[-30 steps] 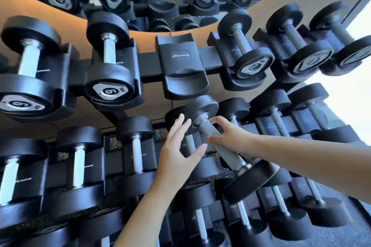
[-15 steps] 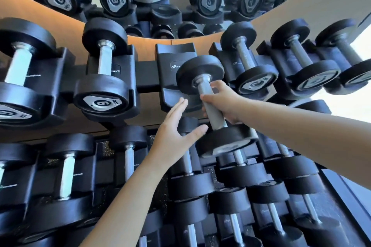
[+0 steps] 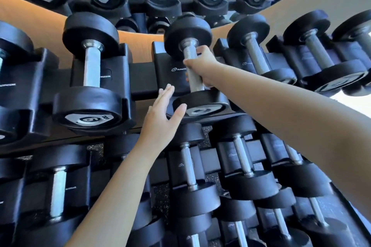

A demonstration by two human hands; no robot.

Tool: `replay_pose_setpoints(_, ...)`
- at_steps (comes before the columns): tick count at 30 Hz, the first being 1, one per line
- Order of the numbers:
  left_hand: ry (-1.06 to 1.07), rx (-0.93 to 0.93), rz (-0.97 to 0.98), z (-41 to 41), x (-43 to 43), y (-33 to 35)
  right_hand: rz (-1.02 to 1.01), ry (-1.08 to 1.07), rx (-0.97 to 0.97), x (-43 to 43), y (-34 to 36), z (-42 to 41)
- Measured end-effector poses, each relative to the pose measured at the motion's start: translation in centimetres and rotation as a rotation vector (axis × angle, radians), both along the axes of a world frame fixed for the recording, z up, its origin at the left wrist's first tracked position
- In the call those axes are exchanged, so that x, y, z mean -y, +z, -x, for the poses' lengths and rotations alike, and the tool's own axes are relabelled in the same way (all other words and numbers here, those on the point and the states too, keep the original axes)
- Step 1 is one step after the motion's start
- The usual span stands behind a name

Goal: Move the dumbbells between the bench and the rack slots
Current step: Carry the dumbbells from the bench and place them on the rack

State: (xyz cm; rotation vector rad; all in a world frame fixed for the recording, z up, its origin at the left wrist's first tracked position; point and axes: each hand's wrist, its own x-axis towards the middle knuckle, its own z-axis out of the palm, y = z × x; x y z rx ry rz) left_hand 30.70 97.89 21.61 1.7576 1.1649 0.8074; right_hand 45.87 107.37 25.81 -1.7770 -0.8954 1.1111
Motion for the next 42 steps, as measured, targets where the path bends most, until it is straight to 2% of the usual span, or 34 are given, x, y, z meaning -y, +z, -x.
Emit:
replay_pose_setpoints(9, 0.047, 0.009, -0.033, -0.1, -2.9, -1.0, -0.013, -0.013, 0.007, -3.1, -1.0, 0.9)
replay_pose_setpoints(14, 0.038, 0.013, -0.088, -0.3, -3.6, -1.0, -0.033, -0.006, 0.086, -4.0, -1.5, 0.6)
replay_pose_setpoints(20, 0.048, 0.036, -0.075, -0.7, -3.9, -1.4, 0.034, 0.073, 0.181, -4.9, -1.5, 0.5)
replay_pose_setpoints(24, 0.054, 0.043, -0.072, -0.6, -3.9, -1.5, 0.053, 0.211, 0.397, -3.5, -0.7, -0.1)
replay_pose_setpoints(28, 0.062, 0.036, -0.086, -0.8, -3.7, -1.4, -0.041, 0.305, 0.566, -0.5, -0.1, -0.7)
replay_pose_setpoints(34, 0.06, -0.005, -0.105, -0.9, -3.6, -1.2, -0.211, 0.23, 0.302, 4.8, -1.1, -1.9)
replay_pose_setpoints(42, 0.12, 0.042, -0.12, -1.4, -3.4, -1.9, -0.381, 0.324, 0.356, 8.3, -4.3, -2.1)
